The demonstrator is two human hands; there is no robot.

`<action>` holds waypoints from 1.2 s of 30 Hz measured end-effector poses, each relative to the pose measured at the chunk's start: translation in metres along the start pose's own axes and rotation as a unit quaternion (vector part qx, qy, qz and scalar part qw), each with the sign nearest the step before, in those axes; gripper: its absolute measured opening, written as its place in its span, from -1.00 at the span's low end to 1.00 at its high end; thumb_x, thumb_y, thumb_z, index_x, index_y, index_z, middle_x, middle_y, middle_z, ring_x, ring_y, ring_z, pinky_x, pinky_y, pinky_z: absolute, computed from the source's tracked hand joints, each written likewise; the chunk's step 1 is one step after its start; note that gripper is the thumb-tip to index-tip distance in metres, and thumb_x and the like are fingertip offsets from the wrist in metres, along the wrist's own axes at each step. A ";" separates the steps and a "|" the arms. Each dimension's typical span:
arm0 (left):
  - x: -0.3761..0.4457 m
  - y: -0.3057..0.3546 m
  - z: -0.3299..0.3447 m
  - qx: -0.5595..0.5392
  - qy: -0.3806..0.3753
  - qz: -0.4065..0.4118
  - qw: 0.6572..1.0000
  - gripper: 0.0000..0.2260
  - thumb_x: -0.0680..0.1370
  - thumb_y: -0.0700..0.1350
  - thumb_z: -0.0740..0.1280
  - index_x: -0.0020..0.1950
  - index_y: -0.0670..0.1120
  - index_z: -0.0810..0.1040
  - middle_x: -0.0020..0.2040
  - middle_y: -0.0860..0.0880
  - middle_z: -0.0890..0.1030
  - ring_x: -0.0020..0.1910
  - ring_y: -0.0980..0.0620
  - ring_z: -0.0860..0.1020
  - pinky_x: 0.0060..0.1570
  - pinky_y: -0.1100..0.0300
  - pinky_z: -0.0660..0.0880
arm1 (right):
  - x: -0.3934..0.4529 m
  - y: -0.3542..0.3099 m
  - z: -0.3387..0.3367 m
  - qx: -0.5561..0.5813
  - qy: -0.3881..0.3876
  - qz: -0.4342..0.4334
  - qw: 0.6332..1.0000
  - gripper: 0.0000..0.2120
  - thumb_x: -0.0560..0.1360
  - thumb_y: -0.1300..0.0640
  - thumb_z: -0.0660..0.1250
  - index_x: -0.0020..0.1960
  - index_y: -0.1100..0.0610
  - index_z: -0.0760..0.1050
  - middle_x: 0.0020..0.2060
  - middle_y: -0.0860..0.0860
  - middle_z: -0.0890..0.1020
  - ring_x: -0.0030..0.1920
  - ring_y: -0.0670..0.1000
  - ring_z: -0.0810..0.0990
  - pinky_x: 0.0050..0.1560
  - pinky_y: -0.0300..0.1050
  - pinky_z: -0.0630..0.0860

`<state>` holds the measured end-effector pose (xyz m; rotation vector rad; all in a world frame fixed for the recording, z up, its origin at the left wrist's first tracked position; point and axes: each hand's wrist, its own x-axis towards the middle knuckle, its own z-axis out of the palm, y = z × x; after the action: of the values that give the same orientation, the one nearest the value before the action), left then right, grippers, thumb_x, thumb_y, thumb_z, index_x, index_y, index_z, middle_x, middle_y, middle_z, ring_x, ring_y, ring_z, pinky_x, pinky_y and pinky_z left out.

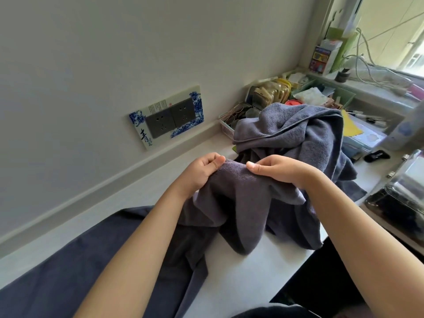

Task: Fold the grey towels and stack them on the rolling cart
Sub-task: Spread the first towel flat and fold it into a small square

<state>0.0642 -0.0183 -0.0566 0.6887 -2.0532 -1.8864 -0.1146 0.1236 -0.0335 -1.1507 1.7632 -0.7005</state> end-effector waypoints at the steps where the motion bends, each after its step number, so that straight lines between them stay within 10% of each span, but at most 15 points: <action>1: 0.000 0.000 -0.002 -0.002 0.013 0.002 1.000 -0.77 0.49 0.13 0.26 -0.22 0.03 0.56 -0.22 -0.05 0.56 -0.17 0.03 0.49 0.00 0.08 0.40 | 0.001 0.003 -0.003 0.025 -0.026 0.016 0.999 -0.39 0.27 -0.41 0.26 -0.15 0.15 0.63 -0.23 0.04 0.68 -0.21 -0.07 0.62 -0.10 -0.17 0.53; 9: 0.012 0.014 -0.001 0.065 0.037 -0.011 0.997 -0.78 0.60 0.01 0.21 -0.18 -0.03 0.52 -0.27 0.02 0.54 -0.22 0.09 0.47 -0.10 0.20 0.41 | 0.021 0.007 -0.046 0.213 -0.094 -0.049 0.971 -0.80 0.39 0.12 0.42 -0.22 0.21 0.45 -0.38 -0.01 0.55 -0.38 -0.12 0.51 -0.32 -0.32 0.47; 14: 0.044 0.041 0.022 0.043 -0.015 -0.036 0.998 -0.55 0.50 0.25 0.23 0.06 -0.12 0.55 -0.04 -0.02 0.62 -0.03 0.04 0.56 0.08 0.09 0.46 | 0.036 -0.010 -0.076 0.194 -0.028 -0.131 0.972 -0.90 0.28 0.08 0.45 -0.27 0.09 0.59 -0.31 0.04 0.60 -0.22 -0.01 0.56 -0.10 -0.14 0.51; 20: 0.085 0.082 0.041 -0.036 0.004 -0.049 0.998 -0.69 0.49 0.05 0.30 0.07 -0.15 0.59 0.01 -0.11 0.65 -0.01 -0.01 0.61 0.11 0.14 0.51 | 0.051 -0.020 -0.101 0.228 0.049 -0.181 0.955 -0.75 0.32 -0.01 0.43 -0.11 0.13 0.57 -0.15 0.15 0.58 -0.08 0.08 0.54 0.06 0.01 0.48; 26: 0.107 0.089 0.035 -0.216 0.115 -0.004 0.970 -0.86 0.60 -0.20 0.22 0.03 -0.15 0.57 -0.09 -0.08 0.67 -0.11 0.02 0.64 -0.02 0.22 0.56 | 0.062 0.003 -0.099 0.371 -0.042 -0.051 0.926 -0.55 0.43 -0.06 0.30 0.14 0.28 0.50 -0.05 0.17 0.64 -0.07 0.10 0.63 0.01 0.02 0.56; 36: 0.119 0.117 0.014 0.093 0.109 -0.049 0.988 -0.72 0.45 0.07 0.43 0.02 -0.09 0.64 -0.03 -0.06 0.69 0.01 0.03 0.64 0.14 0.14 0.51 | 0.080 -0.033 -0.105 0.268 0.121 -0.213 0.932 -0.84 0.52 0.07 0.34 -0.16 0.15 0.58 -0.28 0.04 0.62 -0.26 -0.04 0.58 -0.20 -0.15 0.53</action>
<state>-0.0631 -0.0625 0.0434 1.0102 -2.1037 -1.5983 -0.2090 0.0360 0.0102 -1.0918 1.3761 -1.5363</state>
